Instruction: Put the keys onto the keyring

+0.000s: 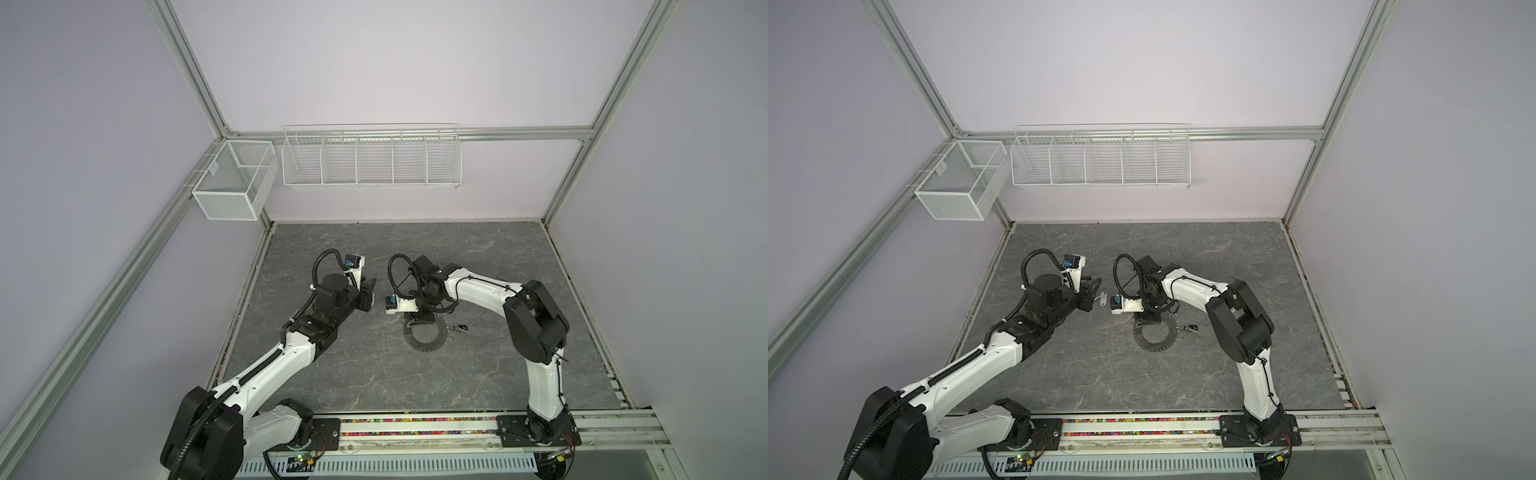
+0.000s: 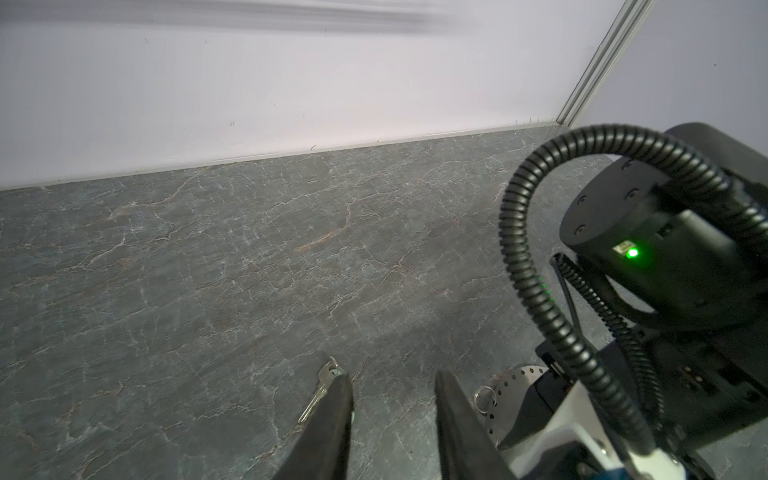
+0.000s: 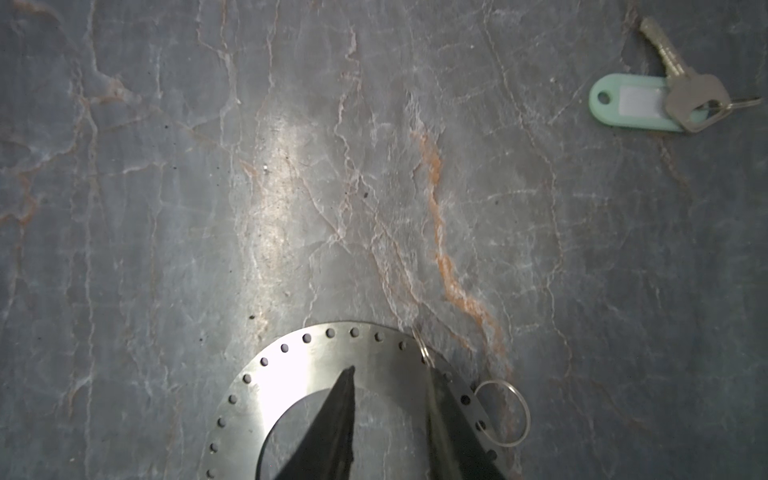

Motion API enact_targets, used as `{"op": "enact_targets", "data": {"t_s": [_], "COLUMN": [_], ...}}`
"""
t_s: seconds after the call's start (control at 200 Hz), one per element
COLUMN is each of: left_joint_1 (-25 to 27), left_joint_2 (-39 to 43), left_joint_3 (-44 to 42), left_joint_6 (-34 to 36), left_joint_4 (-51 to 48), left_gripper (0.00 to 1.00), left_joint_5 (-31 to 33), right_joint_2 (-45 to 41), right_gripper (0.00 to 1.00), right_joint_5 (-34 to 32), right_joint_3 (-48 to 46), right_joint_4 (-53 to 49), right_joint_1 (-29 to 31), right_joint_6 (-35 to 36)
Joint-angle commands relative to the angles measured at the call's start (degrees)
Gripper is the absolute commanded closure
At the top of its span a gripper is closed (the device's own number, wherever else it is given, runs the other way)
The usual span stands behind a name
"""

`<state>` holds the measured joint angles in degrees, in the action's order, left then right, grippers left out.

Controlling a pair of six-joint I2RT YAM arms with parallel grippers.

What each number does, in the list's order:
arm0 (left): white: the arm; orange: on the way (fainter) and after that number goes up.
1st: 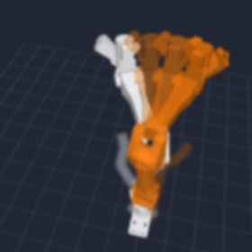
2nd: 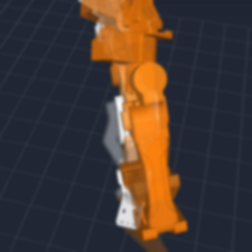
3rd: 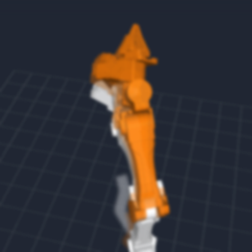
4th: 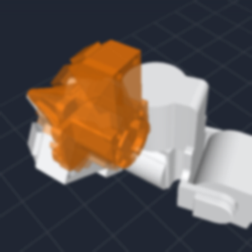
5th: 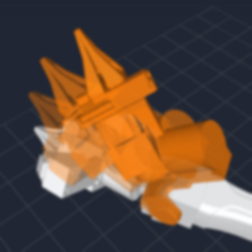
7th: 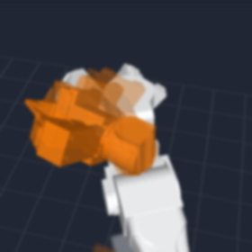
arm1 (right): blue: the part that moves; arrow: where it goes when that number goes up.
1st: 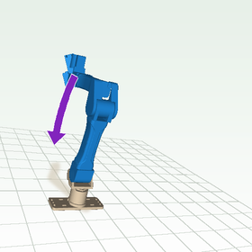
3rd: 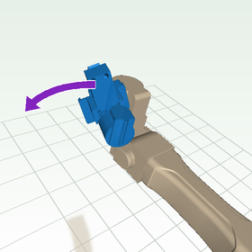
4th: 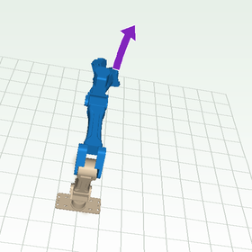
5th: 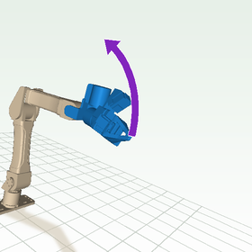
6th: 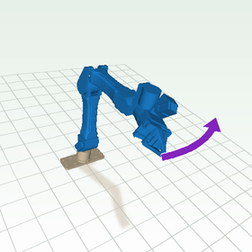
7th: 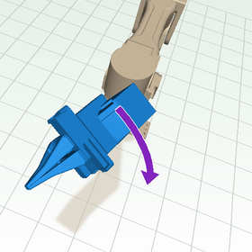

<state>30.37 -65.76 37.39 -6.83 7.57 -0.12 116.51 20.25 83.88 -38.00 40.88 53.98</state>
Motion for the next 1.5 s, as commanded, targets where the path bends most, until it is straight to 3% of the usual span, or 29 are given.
{"op": "enact_targets", "data": {"t_s": [0.0, 0.385, 0.77, 1.494], "left_joint_1": [-0.2, -0.2, -0.2, -0.2], "left_joint_2": [0.9, 2.1, 2.9, 4.2], "left_joint_3": [-0.5, -1.4, -2.6, -3.6], "left_joint_6": [-0.3, -0.5, -0.9, -0.1], "left_joint_4": [-0.2, -0.5, 0.1, 0.2], "left_gripper": [0.65, 0.64, 0.64, 0.66], "left_joint_5": [-0.9, -1.5, -1.8, -1.4], "right_joint_2": [0.7, 1.0, -1.4, -3.8], "right_gripper": [0.68, 0.67, 0.61, 0.86], "right_joint_5": [-2.4, -10.3, -11.0, -12.3], "right_joint_3": [-1.3, -2.3, -5.5, -7.0], "right_joint_4": [2.0, 6.3, 11.4, 8.3], "right_joint_1": [1.2, 3.3, 3.5, 4.0], "right_joint_6": [-0.9, -11.1, -15.5, -13.9]}}
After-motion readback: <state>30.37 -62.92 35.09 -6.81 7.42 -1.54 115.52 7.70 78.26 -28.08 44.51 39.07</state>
